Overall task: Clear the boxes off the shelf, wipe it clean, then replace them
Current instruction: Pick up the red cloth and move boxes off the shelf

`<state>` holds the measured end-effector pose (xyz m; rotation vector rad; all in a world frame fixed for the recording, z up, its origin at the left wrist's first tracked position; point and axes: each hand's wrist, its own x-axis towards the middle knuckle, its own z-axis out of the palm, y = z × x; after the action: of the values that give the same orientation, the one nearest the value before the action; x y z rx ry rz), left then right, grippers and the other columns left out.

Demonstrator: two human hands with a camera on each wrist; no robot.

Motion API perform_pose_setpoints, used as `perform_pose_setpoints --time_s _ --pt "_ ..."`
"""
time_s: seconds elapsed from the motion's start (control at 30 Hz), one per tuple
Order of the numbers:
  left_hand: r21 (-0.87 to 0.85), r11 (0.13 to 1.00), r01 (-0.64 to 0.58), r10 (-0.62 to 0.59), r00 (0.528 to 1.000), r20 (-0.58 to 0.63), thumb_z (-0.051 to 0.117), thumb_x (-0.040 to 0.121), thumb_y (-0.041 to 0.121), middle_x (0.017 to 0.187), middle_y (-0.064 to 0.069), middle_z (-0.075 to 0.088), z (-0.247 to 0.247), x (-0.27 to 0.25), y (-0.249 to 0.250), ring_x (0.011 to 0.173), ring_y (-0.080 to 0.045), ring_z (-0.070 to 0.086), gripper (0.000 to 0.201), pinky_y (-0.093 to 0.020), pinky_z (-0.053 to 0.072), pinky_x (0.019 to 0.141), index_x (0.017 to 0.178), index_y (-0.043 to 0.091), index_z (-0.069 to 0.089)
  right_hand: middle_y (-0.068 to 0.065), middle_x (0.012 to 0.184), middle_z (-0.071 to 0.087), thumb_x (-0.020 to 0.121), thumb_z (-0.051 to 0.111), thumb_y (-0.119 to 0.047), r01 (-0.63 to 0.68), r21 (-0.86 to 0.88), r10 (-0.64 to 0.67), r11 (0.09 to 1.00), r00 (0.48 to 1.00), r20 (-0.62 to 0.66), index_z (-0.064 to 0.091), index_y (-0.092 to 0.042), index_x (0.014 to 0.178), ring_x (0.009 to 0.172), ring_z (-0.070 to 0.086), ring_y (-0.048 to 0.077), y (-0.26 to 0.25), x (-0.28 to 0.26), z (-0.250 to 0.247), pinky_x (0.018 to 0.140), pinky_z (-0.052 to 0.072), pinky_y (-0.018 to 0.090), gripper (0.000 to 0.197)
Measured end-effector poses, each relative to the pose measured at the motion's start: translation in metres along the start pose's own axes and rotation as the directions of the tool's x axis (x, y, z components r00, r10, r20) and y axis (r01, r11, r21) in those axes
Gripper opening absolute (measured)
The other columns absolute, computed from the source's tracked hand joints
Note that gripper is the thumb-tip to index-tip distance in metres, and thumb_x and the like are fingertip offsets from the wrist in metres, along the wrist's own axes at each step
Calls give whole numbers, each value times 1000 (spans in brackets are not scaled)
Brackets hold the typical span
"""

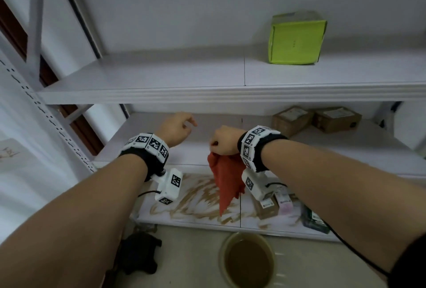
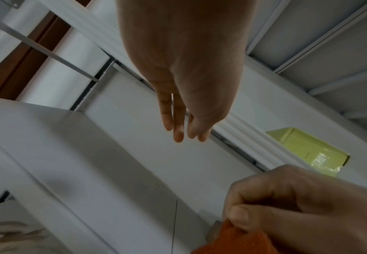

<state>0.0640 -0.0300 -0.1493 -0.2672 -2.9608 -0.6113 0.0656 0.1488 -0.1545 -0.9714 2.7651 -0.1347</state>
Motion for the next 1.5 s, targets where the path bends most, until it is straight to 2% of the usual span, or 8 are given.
perform_pose_setpoints --time_s 0.23,0.47,0.73,0.9,1.17,1.3,1.4,1.5 --pt "42 999 -26 21 992 125 54 91 11 119 -1 61 67 -15 -34 85 -17 58 21 -20 37 78 108 16 64 2 94 65 95 40 -27 66 -96 -65 993 998 14 66 -14 95 76 53 20 4 6 64 65 41 29 29" --pt "46 998 -34 19 957 289 53 90 7 118 -5 58 166 -13 -76 96 -20 58 23 -27 43 90 110 15 63 11 103 63 96 37 -28 53 -97 -47 994 997 67 63 -11 101 89 61 29 30 49 166 71 45 33 31" --pt "181 983 14 -108 847 521 59 89 15 132 -1 55 303 -3 -134 117 -18 53 35 -22 36 93 124 18 58 10 104 64 98 38 -33 79 -56 -73 995 992 105 62 -11 102 90 61 28 72 101 291 70 44 32 33" --pt "186 982 28 -132 810 571 62 89 24 136 -2 50 398 0 -168 119 -20 51 47 -26 38 96 134 16 50 5 115 61 100 38 -22 137 -19 -136 990 990 30 61 -9 112 103 57 22 93 122 364 67 25 15 28" --pt "177 982 64 -140 877 459 62 86 28 119 -8 61 485 -8 -202 110 -26 57 34 -41 45 96 116 11 63 2 116 62 96 45 -24 147 14 -146 989 988 -48 63 -17 105 107 59 23 106 150 452 77 38 24 21" --pt "214 976 35 -120 909 400 58 90 29 119 -7 63 491 -24 -207 109 -24 58 31 -35 45 94 115 12 63 3 104 64 90 54 -38 148 36 -147 988 989 -31 62 -18 98 96 62 25 99 153 477 85 50 41 23" --pt "219 975 49 -123 932 341 57 92 26 118 -4 63 480 -42 -208 111 -22 57 28 -25 39 89 115 11 64 1 99 65 82 59 -53 158 13 -157 987 986 -47 57 -19 98 89 62 23 89 144 480 80 51 37 37" --pt "212 974 84 -138 957 254 54 91 21 114 -8 65 464 -62 -210 108 -24 58 24 -30 41 89 110 9 64 0 105 64 81 65 -47 178 -26 -179 984 982 -63 55 -18 108 94 62 21 76 136 481 75 47 29 41"
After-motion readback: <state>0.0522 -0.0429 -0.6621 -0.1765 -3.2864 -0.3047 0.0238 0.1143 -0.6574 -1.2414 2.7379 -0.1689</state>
